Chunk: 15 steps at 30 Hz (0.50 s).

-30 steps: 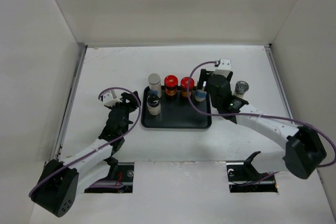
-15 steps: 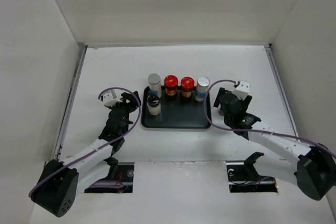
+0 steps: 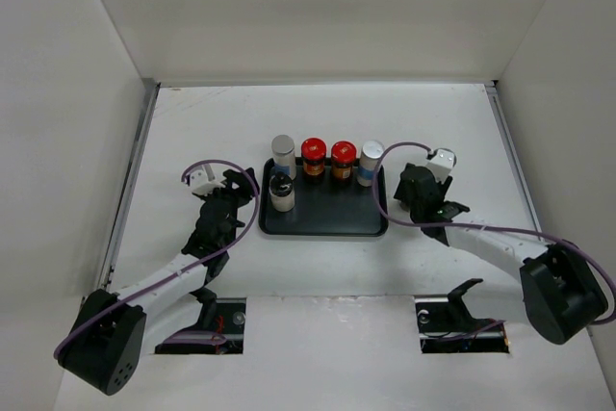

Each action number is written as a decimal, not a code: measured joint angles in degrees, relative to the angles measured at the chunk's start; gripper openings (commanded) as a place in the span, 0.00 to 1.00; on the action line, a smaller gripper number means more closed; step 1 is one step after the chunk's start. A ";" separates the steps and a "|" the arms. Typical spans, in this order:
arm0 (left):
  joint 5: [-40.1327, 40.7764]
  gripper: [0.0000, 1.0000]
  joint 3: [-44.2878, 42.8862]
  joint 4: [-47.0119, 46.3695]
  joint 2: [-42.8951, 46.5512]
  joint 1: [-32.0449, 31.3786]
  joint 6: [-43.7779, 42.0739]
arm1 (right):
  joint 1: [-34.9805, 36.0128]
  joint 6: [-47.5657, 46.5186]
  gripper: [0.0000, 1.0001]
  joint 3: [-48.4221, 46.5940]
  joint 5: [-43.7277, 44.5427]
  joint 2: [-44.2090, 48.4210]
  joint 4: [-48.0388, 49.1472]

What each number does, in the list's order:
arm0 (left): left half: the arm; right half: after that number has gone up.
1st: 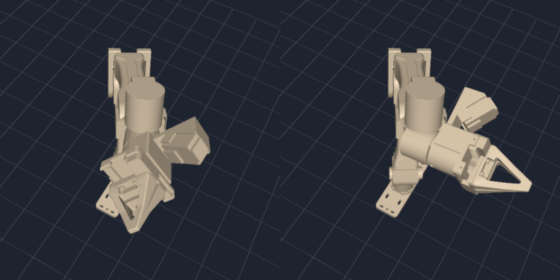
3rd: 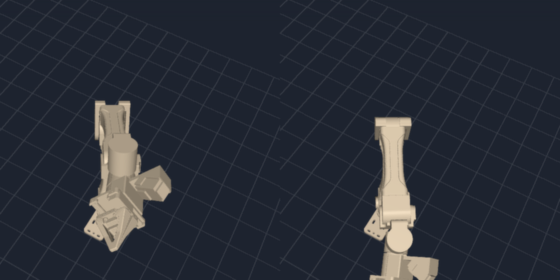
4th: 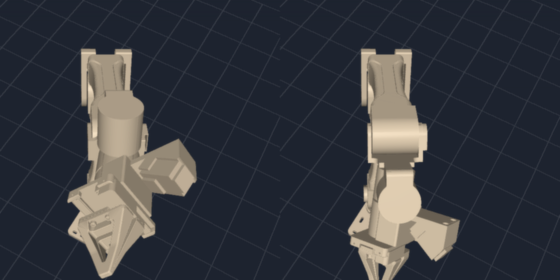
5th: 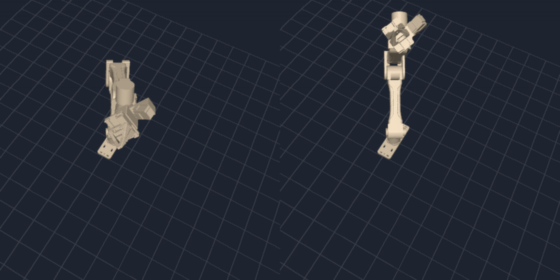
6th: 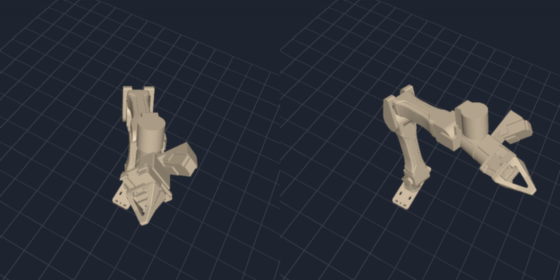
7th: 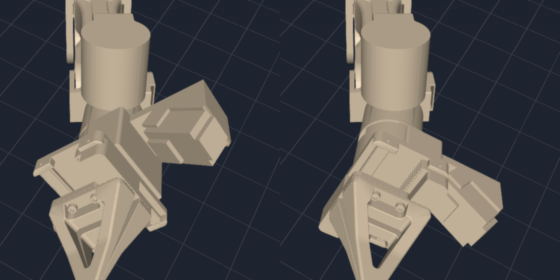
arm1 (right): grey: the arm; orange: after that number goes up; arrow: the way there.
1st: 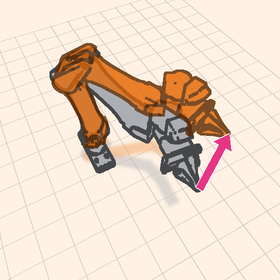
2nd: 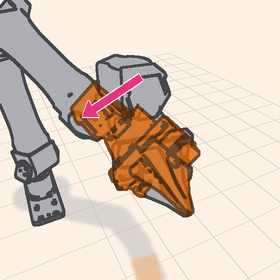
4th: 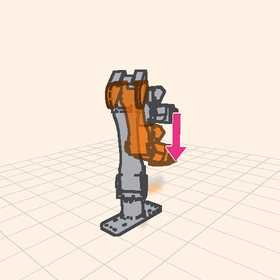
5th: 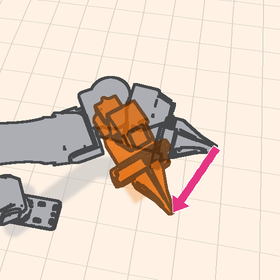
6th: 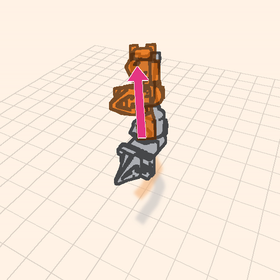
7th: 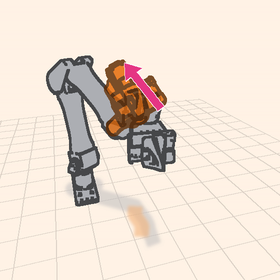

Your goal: Organize the condiment bottles

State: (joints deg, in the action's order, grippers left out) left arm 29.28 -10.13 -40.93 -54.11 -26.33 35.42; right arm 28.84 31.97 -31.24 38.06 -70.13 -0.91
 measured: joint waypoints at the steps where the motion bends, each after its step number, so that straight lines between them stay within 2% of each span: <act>1: 0.00 0.65 0.00 0.00 0.00 0.02 0.02 | 0.02 0.13 0.56 -0.02 -0.04 0.04 0.09; 5: 0.02 0.65 0.00 -0.02 0.44 0.04 0.02 | 1.55 -0.09 0.51 0.17 1.64 2.40 -1.73; 11: 0.04 0.65 0.00 -0.20 0.39 0.07 0.17 | 11.17 -2.60 0.49 -1.16 6.36 10.51 -5.14; 15: 0.04 0.65 0.00 -0.22 0.42 0.33 0.24 | 17.33 -2.56 0.49 -6.14 5.35 6.82 -4.37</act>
State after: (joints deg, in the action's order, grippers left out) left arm 29.32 -10.13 -41.15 -53.69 -26.00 35.66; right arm 46.17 29.41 -37.39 43.42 -63.31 -5.28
